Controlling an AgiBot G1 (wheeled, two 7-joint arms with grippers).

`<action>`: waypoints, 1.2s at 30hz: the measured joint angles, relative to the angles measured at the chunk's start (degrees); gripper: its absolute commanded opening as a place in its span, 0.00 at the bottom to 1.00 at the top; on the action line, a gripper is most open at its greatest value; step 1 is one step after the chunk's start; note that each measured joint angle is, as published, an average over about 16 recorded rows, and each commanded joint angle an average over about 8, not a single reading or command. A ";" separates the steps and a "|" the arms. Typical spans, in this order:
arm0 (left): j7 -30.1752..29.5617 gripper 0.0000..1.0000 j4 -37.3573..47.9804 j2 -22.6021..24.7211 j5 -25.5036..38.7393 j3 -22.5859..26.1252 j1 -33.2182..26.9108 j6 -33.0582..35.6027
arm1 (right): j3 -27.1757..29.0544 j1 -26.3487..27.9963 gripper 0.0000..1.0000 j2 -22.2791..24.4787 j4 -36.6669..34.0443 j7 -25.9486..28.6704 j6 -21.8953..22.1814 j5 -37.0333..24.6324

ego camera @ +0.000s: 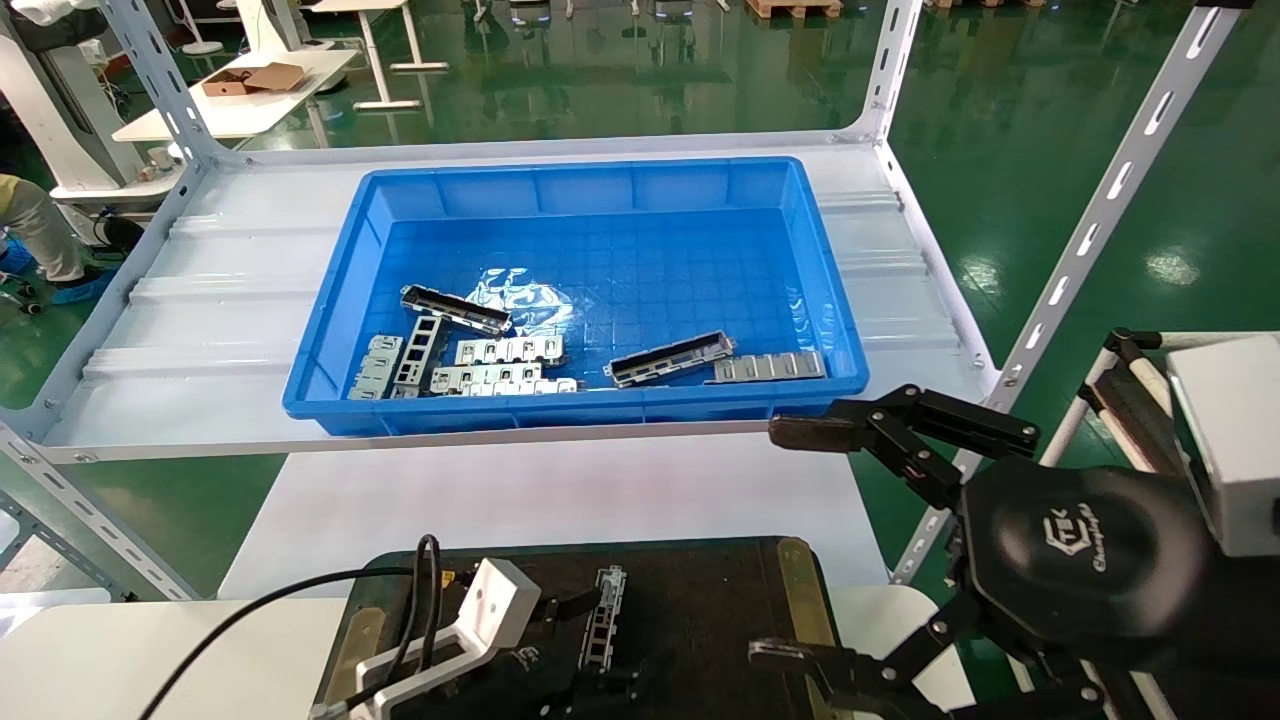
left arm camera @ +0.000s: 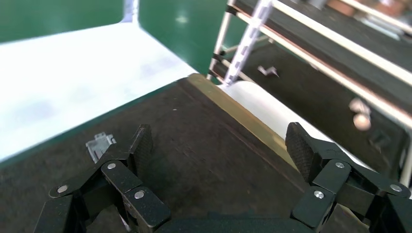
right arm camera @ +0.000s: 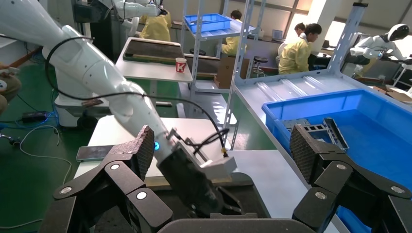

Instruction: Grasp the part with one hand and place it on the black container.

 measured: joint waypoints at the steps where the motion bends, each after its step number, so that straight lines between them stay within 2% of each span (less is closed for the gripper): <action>1: 0.67 1.00 0.05 -0.75 0.37 -0.10 -0.26 1.59 | 0.00 0.00 1.00 0.00 0.00 0.00 0.00 0.00; 12: 10.16 1.00 0.76 -8.09 2.82 -3.18 -1.46 17.62 | -0.01 0.00 1.00 0.00 0.00 0.00 0.00 0.00; 20: 15.67 1.00 1.40 -12.24 3.02 -5.41 -1.85 26.52 | -0.01 0.00 1.00 0.00 0.00 -0.01 0.00 0.01; 28: 17.62 1.00 1.60 -15.23 2.40 -6.61 -2.43 31.55 | -0.01 0.00 1.00 0.01 0.00 -0.01 0.01 0.01; 36: 17.39 1.00 1.42 -16.63 1.47 -7.13 -2.60 33.10 | -0.02 0.00 1.00 0.01 0.00 -0.01 0.01 0.01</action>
